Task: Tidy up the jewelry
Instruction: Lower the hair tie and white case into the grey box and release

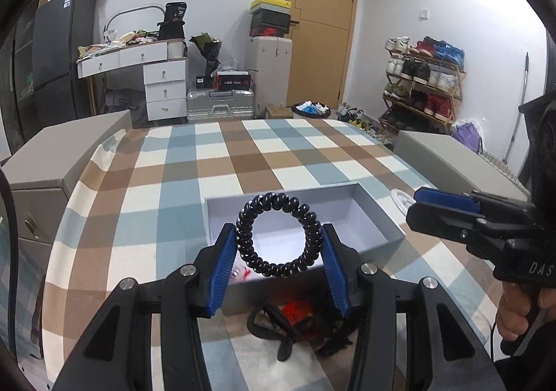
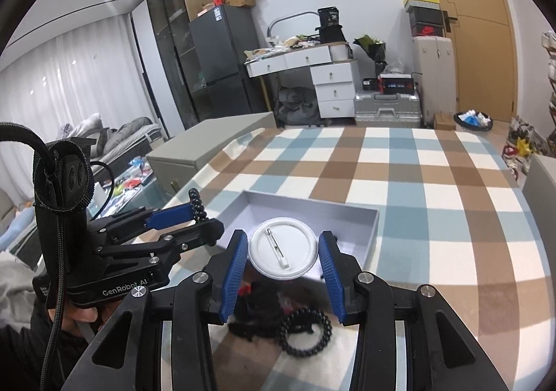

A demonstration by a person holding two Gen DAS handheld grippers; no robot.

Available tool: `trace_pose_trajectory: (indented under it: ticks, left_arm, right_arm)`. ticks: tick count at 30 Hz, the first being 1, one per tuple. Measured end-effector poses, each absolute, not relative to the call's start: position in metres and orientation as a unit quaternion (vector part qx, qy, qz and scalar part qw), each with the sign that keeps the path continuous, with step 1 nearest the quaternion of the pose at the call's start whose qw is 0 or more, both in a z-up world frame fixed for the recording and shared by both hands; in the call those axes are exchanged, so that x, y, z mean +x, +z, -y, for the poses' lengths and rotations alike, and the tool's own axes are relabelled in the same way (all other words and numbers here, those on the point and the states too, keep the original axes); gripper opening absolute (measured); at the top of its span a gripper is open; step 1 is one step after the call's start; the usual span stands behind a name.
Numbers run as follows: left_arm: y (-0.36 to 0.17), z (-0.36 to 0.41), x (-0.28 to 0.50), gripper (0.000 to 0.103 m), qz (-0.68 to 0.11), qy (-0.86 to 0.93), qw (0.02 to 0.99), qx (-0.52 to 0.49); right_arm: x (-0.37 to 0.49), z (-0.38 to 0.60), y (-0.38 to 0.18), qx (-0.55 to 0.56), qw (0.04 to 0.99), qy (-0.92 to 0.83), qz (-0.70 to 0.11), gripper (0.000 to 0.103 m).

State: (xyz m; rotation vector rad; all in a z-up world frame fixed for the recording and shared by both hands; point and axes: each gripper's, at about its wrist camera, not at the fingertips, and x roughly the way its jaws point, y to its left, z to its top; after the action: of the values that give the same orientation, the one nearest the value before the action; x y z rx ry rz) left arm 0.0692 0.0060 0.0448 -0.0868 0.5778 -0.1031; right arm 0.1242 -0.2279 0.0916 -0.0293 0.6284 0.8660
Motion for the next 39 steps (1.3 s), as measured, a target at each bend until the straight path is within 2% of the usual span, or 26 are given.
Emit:
trace_pose_trajectory:
  ticks: [15, 39]
  left_arm:
    - [0.027, -0.021, 0.092, 0.043, -0.31, -0.032, 0.948, -0.064]
    - [0.017, 0.002, 0.09, 0.043, -0.306, -0.032, 0.951, -0.015]
  right_arm:
    - [0.161, 0.215, 0.065, 0.018, 0.856, 0.394, -0.335, 0.041]
    - [0.166, 0.213, 0.05, 0.021, 0.851, 0.389, -0.353, 0.041]
